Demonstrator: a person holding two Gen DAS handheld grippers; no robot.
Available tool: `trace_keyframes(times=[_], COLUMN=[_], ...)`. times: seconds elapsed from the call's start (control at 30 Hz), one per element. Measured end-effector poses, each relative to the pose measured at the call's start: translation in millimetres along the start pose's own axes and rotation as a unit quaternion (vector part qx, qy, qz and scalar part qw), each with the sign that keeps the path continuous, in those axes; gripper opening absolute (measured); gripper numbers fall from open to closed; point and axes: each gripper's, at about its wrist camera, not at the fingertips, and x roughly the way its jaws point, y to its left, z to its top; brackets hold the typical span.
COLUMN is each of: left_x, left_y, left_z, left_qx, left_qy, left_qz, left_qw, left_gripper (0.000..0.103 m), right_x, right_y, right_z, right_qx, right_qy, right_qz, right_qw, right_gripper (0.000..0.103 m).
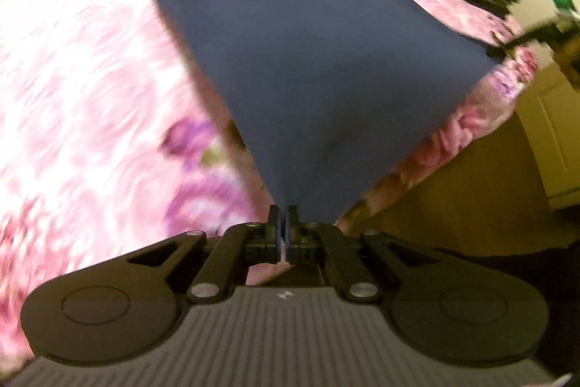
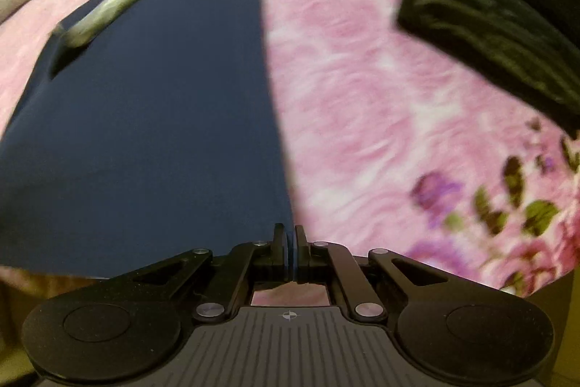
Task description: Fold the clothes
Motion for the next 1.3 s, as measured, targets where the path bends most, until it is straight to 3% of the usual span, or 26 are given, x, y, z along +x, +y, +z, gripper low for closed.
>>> trace_keyframes(times=[0.07, 0.23, 0.4, 0.5, 0.53, 0.6, 0.8, 0.93, 1.03, 1.07, 1.13, 1.17, 1.2, 1.3], left_x=[-0.5, 29.3, 30.5, 12.0, 8.4, 3.9, 23.9, 61.5, 94.7, 107.3, 125.6, 127.6, 129.4, 109.2], left_y=[6.0, 9.4, 12.7, 23.7, 23.5, 19.1, -13.1, -37.7, -42.8, -43.6, -41.8, -37.2, -32.6, -1.4], left_z=[-12.4, -24.3, -20.8, -13.4, -6.2, 13.3, 88.3, 141.7, 167.3, 174.2, 185.0, 190.4, 195.8, 223.3], left_qx=[-0.016, -0.030, -0.011, 0.010, 0.017, 0.044, 0.151, 0.213, 0.256, 0.271, 0.302, 0.310, 0.317, 0.302], left_qy=[0.011, 0.041, 0.070, 0.064, 0.057, 0.036, -0.036, -0.069, -0.069, -0.067, -0.053, -0.055, -0.057, -0.088], left_qz=[0.010, 0.029, 0.058, 0.087, 0.097, 0.109, 0.112, 0.105, 0.084, 0.079, 0.086, 0.089, 0.093, 0.089], left_qw=[0.9998, 0.9983, 0.9958, 0.9941, 0.9935, 0.9924, 0.9814, 0.9689, 0.9607, 0.9570, 0.9479, 0.9450, 0.9420, 0.9451], left_gripper=[0.000, 0.000, 0.001, 0.005, 0.008, 0.024, 0.046, 0.051, 0.053, 0.052, 0.030, 0.005, 0.002, 0.002], right_x=[-1.3, 18.3, 23.9, 22.7, 22.2, 15.4, 15.7, 25.2, 32.9, 37.0, 45.6, 49.9, 54.1, 72.8], right_y=[19.6, 17.5, 20.7, 8.8, 4.0, 2.1, 20.4, 47.1, 72.0, 77.9, 94.0, 101.5, 109.0, 132.8], right_z=[-11.9, -42.0, -36.6, -28.6, -25.7, -17.3, 34.5, 81.6, 115.3, 125.1, 145.3, 154.7, 164.2, 196.4], right_qx=[-0.013, 0.026, 0.006, 0.020, 0.026, 0.013, -0.048, -0.079, -0.101, -0.108, -0.118, -0.123, -0.127, -0.157], right_qy=[0.014, 0.040, 0.048, 0.050, 0.051, 0.033, -0.013, -0.039, -0.059, -0.069, -0.086, -0.091, -0.097, -0.103], right_qz=[0.016, 0.023, 0.025, 0.004, -0.005, -0.015, -0.007, 0.026, 0.038, 0.031, 0.019, 0.021, 0.023, 0.014], right_qw=[1.000, 0.999, 0.999, 0.999, 0.998, 0.999, 0.999, 0.996, 0.992, 0.991, 0.989, 0.988, 0.987, 0.982], right_gripper=[0.000, 0.000, 0.000, 0.001, 0.001, 0.001, 0.001, 0.001, 0.001, 0.001, 0.001, 0.001, 0.001, 0.001])
